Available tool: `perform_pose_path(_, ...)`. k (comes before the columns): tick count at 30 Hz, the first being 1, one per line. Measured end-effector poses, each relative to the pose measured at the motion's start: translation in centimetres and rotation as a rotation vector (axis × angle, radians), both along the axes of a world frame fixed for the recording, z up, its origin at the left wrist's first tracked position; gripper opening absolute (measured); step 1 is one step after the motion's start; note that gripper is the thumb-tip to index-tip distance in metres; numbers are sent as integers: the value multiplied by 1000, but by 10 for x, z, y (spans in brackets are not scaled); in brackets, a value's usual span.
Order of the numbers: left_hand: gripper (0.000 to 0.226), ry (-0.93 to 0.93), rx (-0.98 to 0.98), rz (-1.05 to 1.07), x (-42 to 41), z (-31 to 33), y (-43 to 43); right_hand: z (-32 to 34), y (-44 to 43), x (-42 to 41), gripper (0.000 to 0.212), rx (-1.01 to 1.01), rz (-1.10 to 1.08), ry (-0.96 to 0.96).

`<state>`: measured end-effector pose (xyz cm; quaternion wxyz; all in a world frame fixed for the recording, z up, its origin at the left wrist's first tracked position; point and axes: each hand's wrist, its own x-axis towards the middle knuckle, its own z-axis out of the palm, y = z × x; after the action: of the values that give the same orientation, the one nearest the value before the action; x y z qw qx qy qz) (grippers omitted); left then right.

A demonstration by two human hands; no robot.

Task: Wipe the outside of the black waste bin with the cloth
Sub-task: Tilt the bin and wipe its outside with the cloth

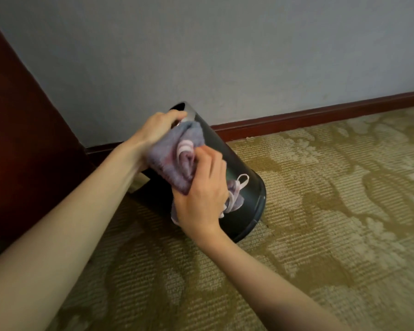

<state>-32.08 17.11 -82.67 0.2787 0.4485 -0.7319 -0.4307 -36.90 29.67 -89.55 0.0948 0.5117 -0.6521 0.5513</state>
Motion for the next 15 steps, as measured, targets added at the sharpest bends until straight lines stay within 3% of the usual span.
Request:
perform_pose_path(4,30,194,203,62,-1,2,3,-30,14,5,39,22,96,323)
perform_pose_path(8,32,139,92,46,-6,-1,12,-51,25,-1,22,68,206,718)
perform_pose_path(15,40,-28,-94,-18,-24,0,11,-48,26,-26,40,68,170,607)
